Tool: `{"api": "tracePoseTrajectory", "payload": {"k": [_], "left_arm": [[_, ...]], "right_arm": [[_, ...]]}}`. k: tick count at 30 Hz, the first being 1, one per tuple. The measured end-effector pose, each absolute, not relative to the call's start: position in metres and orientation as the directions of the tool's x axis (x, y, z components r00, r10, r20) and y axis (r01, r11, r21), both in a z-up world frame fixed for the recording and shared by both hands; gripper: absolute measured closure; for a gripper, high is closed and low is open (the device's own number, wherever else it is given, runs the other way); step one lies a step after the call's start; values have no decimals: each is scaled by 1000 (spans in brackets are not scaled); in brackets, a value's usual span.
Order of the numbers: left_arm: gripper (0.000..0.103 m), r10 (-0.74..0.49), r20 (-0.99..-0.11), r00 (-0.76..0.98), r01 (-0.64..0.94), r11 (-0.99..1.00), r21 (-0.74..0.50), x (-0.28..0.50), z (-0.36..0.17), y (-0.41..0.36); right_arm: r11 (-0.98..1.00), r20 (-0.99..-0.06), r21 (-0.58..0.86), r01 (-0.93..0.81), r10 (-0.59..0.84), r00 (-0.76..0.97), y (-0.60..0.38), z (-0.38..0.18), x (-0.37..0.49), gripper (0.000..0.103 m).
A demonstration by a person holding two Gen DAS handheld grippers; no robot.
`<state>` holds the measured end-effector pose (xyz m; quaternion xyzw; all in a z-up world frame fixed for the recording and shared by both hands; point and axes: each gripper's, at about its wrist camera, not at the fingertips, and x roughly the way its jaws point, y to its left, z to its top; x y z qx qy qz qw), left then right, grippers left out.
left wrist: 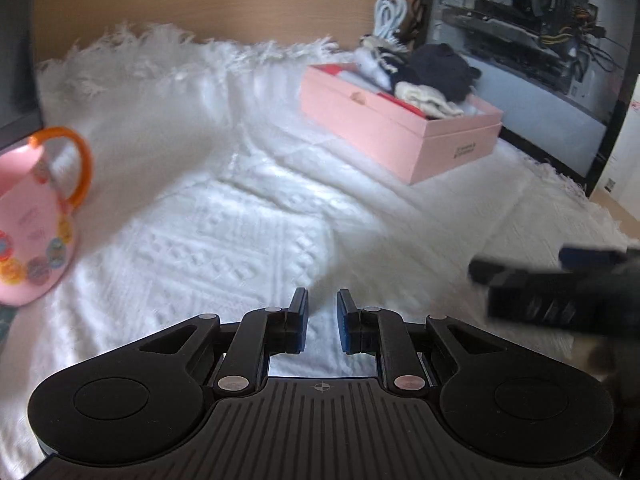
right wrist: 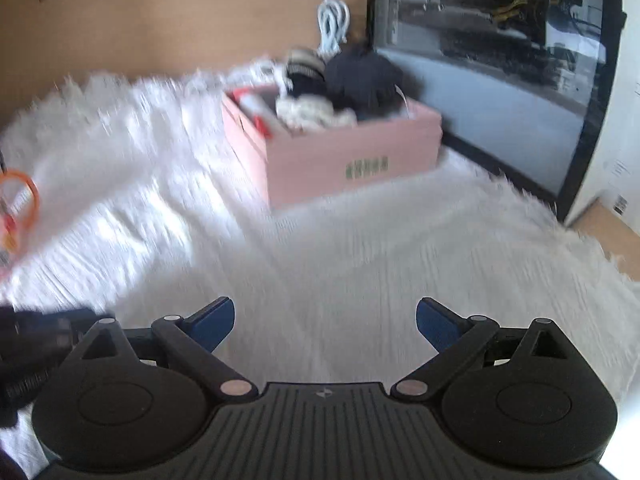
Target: Organize soft objects
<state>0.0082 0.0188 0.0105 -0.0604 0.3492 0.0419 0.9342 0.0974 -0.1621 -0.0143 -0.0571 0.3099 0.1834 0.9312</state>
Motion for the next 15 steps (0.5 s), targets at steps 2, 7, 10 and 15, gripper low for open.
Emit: {"api": "tracePoseTrajectory", "payload": {"k": [2,7,10,15], "left_arm": [[86,33,-635,772,-96,993,-65,15,8,13],[85,30,-594,804,-53,998,-22,26,1,3],[85,12,-589,808,-46,998,-42,26,0,6],[85,-23,-585,811,-40,995,-95,25,-1,14]], "right_arm": [[938,-615,-9,-347,269,742,-159,-23,97,5],[963,-633,20,-270,222,742,-161,-33,100,0],[972,-623,29,-233,200,756,-160,-35,101,0],[972,-587,25,-234,204,784,-161,-39,96,0]]}}
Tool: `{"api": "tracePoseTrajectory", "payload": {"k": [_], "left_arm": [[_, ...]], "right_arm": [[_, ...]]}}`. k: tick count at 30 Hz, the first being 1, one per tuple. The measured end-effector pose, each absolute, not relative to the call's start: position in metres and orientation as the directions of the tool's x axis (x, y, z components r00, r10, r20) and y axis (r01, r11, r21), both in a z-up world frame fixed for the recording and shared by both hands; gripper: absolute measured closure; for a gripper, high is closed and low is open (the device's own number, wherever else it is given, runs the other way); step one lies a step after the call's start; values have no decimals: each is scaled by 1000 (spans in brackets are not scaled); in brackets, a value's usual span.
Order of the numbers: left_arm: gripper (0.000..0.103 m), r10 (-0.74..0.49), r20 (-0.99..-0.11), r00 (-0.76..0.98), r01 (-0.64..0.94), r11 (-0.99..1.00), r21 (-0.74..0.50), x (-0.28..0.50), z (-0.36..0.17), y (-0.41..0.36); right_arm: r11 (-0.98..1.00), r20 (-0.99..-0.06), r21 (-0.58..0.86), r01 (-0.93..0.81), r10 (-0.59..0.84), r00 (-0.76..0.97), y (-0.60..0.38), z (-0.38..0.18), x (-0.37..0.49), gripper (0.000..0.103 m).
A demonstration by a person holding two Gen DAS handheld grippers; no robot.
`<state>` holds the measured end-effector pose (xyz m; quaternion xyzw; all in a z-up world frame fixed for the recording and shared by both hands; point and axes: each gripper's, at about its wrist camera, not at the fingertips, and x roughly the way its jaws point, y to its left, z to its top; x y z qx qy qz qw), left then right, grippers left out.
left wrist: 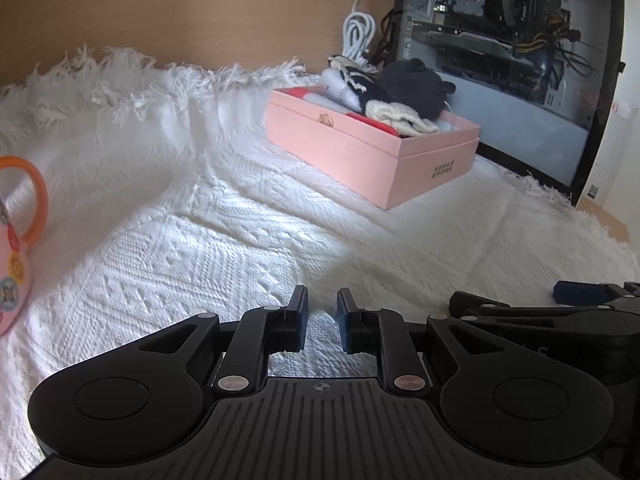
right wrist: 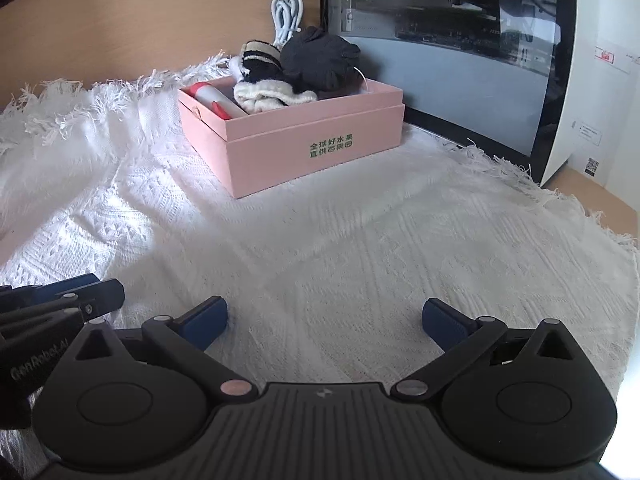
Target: Organize soft objects
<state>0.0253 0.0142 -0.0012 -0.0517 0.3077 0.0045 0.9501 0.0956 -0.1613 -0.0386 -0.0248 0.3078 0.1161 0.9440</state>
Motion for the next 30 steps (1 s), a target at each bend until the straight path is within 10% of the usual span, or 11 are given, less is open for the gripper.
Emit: {"api": "tracePoseTrajectory", "payload": {"k": [30], "left_arm": [[85,-14,-588,809,-30,998,-64,25,-1,10]], "right_arm": [[970,-586,29,-241,212,782,-162,-39,97,0]]}}
